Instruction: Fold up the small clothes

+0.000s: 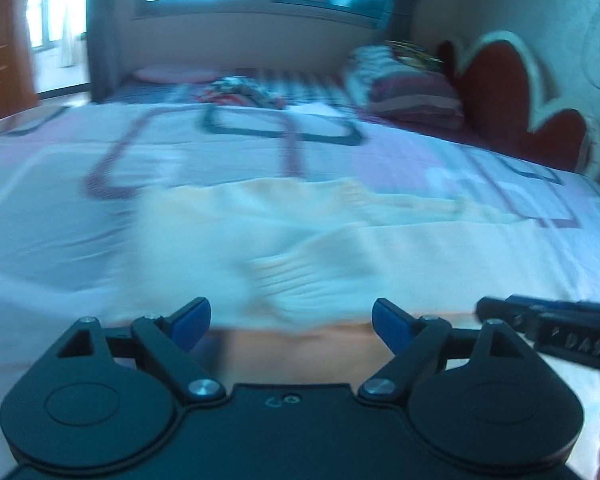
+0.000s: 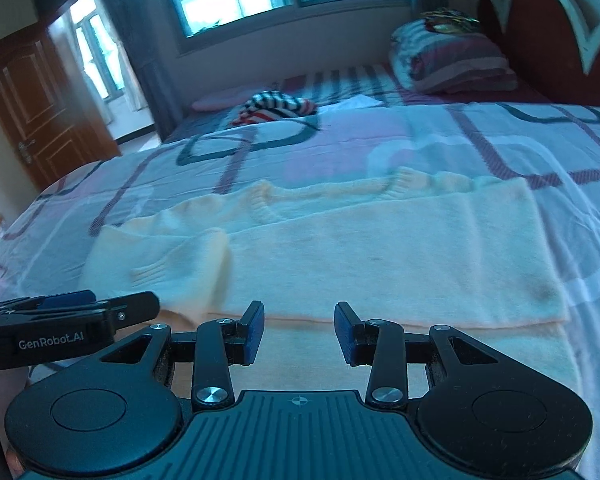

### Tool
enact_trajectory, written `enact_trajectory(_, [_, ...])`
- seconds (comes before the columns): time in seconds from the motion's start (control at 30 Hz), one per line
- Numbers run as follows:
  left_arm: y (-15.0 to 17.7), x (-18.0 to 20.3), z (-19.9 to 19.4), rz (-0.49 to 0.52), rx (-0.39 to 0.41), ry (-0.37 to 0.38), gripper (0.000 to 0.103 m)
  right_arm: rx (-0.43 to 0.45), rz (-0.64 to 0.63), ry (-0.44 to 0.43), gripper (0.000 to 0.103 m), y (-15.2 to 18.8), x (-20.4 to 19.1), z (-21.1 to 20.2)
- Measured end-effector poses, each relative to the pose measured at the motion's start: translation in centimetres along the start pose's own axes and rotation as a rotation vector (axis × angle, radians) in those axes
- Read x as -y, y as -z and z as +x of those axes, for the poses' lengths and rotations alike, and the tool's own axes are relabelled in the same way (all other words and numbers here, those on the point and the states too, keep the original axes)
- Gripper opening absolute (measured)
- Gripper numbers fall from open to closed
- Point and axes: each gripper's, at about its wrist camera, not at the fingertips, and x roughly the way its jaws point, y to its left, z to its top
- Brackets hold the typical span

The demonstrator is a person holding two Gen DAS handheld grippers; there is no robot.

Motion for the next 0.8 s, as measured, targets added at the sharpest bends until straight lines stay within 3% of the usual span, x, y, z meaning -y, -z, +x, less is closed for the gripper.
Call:
enact_trajectory(0.1, [1.0, -2.2, -0.2, -0.032, -0.025, -0.070, 0.081, -0.009, -0.080, -0.039, 0.040, 0.2, -2.8, 1.1])
enact_trajectory(0.23, [2.0, -3.9, 0.0, -0.072, -0.046, -0.101, 0.078, -0.031, -0.220, -0.050, 0.040, 1.1, -6.7, 3.1])
enact_trajectory(0.47, [2.2, -4.1, 0.7, -0.082, -0.039, -0.103, 0.077, 0.030, -0.421, 0.078, 0.040, 2.1, -9.9, 5.8])
enact_trajectory(0.63, [1.8, -4.0, 1.3, -0.083, -0.045, -0.109, 0.078, 0.052, -0.400, 0.054, 0.038, 0.8, -10.1, 6.8])
enact_trajectory(0.67, [1.7, -3.9, 1.4, -0.080, -0.046, -0.112, 0.078, 0.053, -0.377, 0.037, 0.021, 0.5, -9.9, 6.8])
enact_trajectory(0.7, [1.7, -3.7, 1.5, -0.076, -0.046, -0.112, 0.078, 0.047, -0.350, 0.020, 0.012, 0.1, -9.5, 6.7])
enact_trajectory(0.8, [1.6, -3.4, 1.8, -0.062, -0.044, -0.117, 0.078, 0.063, -0.209, -0.006, 0.009, -1.3, -7.4, 5.4])
